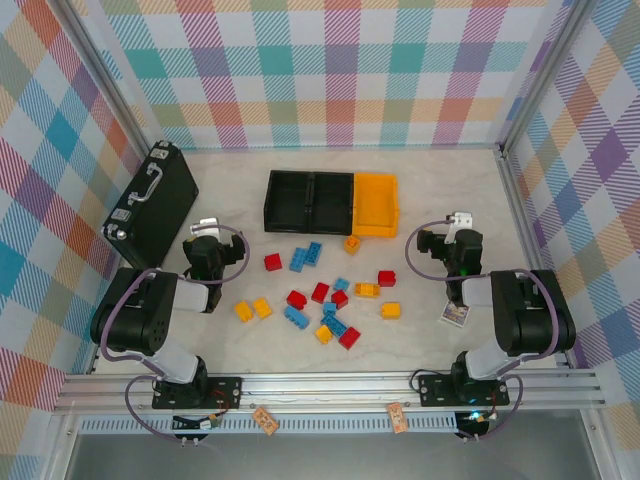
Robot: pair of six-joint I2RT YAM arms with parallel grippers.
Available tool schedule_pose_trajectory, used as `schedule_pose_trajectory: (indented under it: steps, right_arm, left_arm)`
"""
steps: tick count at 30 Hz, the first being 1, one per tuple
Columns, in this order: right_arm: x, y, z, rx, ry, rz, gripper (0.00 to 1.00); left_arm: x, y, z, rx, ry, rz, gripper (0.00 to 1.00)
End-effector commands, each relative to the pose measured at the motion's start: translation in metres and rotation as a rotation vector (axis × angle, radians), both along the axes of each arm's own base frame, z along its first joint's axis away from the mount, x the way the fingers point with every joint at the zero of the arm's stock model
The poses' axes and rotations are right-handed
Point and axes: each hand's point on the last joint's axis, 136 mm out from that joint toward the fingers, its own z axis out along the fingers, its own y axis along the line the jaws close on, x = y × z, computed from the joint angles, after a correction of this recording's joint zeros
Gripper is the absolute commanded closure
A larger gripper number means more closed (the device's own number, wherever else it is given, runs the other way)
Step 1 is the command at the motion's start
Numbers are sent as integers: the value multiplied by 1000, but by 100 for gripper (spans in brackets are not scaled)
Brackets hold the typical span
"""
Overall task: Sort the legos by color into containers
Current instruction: Pick up the lego from the center of the table.
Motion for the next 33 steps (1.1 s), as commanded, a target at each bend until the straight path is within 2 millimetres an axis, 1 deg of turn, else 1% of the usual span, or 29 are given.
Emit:
schedule_pose_trajectory:
  steps: [1,33]
  right_arm:
    - [4,4,10,1,-33,19,1]
    - [4,3,9,1,-31,19,1]
  left_arm:
    - [5,3,7,1,-16,0,0]
    - [5,3,7,0,-17,1,0]
